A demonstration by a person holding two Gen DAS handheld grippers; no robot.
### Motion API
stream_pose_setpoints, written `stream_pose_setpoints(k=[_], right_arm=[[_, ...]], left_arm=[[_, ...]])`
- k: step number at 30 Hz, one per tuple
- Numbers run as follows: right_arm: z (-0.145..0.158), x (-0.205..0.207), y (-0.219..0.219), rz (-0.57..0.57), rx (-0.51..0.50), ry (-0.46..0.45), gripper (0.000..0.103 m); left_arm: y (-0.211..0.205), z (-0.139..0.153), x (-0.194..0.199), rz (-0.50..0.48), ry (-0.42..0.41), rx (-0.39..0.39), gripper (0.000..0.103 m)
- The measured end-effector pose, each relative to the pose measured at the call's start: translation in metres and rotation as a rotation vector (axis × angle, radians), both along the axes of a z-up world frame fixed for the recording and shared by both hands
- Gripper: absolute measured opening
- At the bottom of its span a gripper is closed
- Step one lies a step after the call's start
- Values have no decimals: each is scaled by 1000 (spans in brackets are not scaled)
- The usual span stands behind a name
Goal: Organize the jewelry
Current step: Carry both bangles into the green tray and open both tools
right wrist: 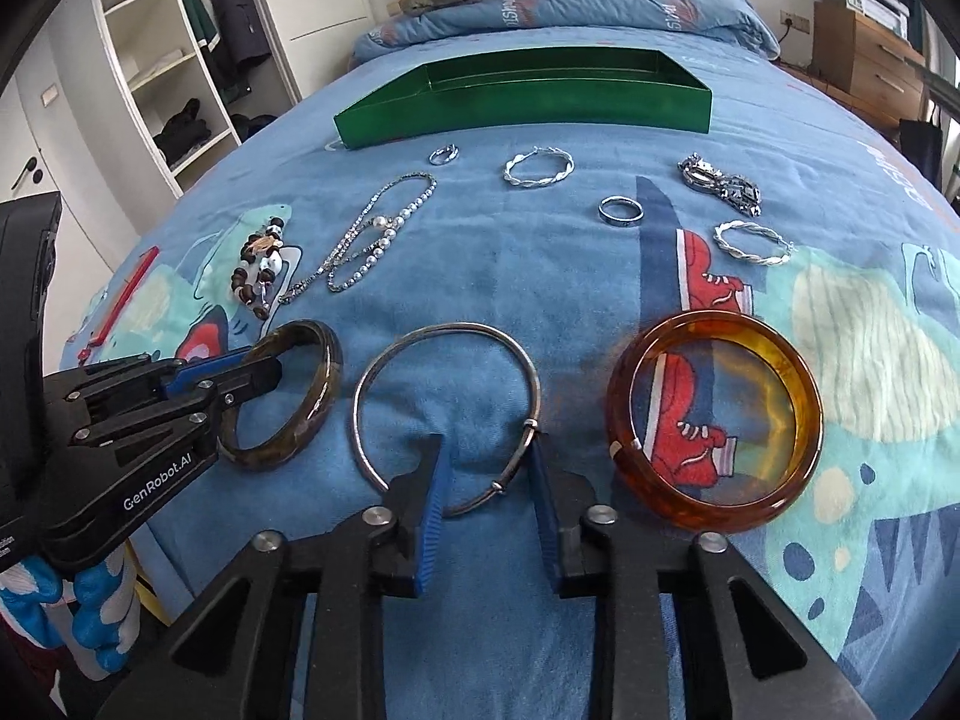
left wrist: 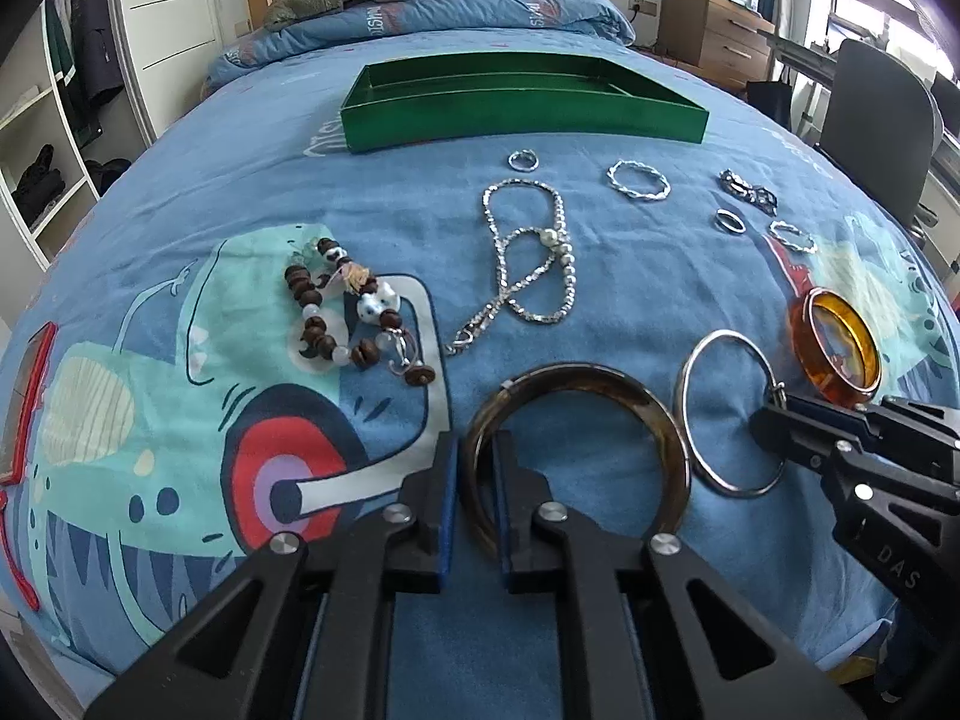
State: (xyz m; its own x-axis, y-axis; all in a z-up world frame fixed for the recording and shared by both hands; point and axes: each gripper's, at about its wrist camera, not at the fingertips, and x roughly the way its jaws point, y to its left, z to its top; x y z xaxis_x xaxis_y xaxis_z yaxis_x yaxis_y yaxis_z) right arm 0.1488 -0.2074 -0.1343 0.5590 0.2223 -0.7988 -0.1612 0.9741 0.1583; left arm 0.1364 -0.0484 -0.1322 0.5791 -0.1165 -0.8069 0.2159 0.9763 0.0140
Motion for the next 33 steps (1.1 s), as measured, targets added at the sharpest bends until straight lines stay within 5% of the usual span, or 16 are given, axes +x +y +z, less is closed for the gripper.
stream_pose_setpoints(k=[7,14,33], right_arm=[[12,-4,11,40,-68,-61,5],[35,-21,42,124,-270,-188,5],[90,-34,61,156,-378,-311,5]], left_arm=[[15,16,-7,51,-35,7,8],[32,37,-15,94,-79,7,8],[70,74,-30,145,-153,-58,8]])
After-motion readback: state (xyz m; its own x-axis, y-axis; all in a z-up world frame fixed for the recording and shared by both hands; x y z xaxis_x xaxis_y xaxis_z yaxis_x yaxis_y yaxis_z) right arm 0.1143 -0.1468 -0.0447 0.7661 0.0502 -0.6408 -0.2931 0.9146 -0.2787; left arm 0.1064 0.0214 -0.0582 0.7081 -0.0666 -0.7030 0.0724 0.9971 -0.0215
